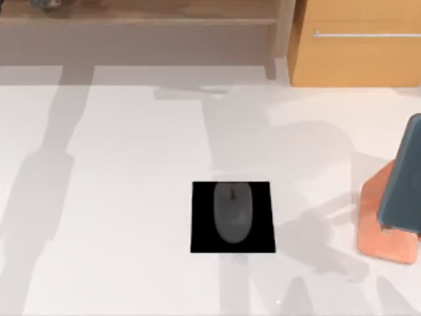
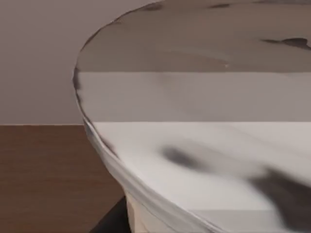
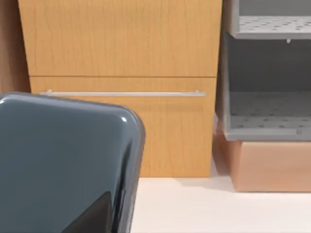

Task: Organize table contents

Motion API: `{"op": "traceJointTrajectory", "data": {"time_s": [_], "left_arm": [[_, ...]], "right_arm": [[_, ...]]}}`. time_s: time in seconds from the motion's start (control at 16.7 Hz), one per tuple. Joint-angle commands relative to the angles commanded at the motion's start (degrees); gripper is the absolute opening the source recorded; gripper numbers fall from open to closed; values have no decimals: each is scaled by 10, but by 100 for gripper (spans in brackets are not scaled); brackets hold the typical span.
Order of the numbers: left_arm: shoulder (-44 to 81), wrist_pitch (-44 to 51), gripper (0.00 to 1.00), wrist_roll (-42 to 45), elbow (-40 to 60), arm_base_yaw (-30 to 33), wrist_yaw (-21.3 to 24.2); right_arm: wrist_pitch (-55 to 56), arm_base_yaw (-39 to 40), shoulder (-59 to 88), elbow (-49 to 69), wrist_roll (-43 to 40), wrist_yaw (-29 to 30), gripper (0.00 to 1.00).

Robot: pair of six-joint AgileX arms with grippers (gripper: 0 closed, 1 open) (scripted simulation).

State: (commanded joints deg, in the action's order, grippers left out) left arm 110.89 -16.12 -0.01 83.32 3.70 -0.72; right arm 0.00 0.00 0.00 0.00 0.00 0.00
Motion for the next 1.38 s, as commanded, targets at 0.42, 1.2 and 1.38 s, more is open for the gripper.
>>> {"op": "traceJointTrajectory", "data": {"time_s": [0.42, 1.2, 1.38], "left_arm": [[-28, -2, 0, 20, -18, -20, 4], [0, 0, 0, 0, 0, 0, 0], [0, 0, 8, 0, 0, 0, 0]], "right_arm": [[0, 0, 0, 0, 0, 0, 100], [0, 0, 0, 0, 0, 0, 100], [0, 0, 0, 0, 0, 0, 100]]}}
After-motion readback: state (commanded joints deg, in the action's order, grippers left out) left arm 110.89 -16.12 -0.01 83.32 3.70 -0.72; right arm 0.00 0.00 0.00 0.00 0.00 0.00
